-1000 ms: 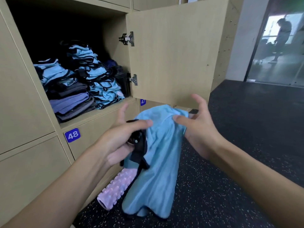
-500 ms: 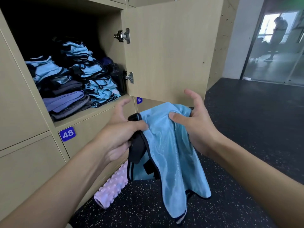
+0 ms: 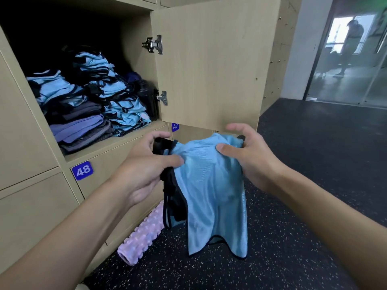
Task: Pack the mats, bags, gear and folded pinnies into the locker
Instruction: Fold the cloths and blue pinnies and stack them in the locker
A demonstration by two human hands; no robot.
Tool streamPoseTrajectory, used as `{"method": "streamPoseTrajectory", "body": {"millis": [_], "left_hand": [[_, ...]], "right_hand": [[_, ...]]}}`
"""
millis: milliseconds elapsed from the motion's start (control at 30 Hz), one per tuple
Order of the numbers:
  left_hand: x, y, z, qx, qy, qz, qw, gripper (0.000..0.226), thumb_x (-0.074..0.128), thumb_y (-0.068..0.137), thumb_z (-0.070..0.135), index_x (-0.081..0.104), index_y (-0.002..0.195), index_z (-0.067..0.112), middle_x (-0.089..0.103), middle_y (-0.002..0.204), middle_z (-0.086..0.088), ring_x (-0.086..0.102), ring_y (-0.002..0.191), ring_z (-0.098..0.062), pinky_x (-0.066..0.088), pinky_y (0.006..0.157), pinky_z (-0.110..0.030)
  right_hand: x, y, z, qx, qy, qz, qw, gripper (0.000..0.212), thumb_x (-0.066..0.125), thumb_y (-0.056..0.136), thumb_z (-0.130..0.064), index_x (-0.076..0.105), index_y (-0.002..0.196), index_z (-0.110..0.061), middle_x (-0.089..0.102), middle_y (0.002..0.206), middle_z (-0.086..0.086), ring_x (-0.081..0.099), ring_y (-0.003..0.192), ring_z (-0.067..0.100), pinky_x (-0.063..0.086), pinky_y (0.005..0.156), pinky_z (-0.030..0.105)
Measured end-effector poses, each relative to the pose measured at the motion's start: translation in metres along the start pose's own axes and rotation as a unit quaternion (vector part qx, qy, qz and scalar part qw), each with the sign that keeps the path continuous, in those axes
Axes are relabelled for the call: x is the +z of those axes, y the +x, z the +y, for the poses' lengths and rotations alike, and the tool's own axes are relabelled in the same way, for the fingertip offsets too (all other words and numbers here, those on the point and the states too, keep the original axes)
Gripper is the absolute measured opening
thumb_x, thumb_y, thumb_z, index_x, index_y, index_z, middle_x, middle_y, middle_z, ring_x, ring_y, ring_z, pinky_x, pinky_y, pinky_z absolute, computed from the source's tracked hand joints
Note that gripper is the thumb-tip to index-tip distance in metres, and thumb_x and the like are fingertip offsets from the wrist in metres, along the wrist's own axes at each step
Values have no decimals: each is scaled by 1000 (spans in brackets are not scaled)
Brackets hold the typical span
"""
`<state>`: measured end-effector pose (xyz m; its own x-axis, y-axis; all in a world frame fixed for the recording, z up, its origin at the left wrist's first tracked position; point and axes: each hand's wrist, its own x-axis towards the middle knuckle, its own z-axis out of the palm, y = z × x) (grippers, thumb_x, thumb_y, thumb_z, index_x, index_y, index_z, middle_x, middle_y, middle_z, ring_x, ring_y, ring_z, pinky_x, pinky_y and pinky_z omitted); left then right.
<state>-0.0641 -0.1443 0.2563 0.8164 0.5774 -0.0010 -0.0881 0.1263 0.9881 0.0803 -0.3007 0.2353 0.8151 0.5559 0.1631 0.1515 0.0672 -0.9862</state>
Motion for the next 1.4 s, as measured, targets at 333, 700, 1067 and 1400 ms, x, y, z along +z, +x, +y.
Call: {"method": "streamPoseTrajectory", "body": {"millis": [333,700,1067,1400], "left_hand": [[-10,1,7,57,106,-11,993,28,64,90,-7,72,108,13,75,99,-15,70,76,-22,60,69,-28],[-17,0,13,60,236,-43,969,34,81,75,-4,73,105,12,77,89,-10,73,74,-17,59,63,-22],[-21,13,-4,207,517,25,830,15,76,86,29,69,78,18,49,90,12,49,71,1,33,58,-12],[0,20,-21,224,501,92,831,31,67,88,27,52,63,16,53,61,3,47,57,-10,27,47,-21]], "right_hand": [[-14,2,-6,11,-23,-7,1000,7,71,87,-8,72,94,-8,70,93,10,63,85,23,52,80,42],[-11,-8,-16,10,-208,-106,972,66,88,68,-13,59,127,-7,72,105,3,72,90,12,59,81,27],[-8,-5,-2,-147,-450,-42,880,29,71,87,-38,65,73,-14,52,107,-3,44,99,10,38,87,26],[11,-7,-11,-60,-392,28,918,37,59,86,-17,33,59,-13,38,60,3,29,50,13,26,41,23]]}}
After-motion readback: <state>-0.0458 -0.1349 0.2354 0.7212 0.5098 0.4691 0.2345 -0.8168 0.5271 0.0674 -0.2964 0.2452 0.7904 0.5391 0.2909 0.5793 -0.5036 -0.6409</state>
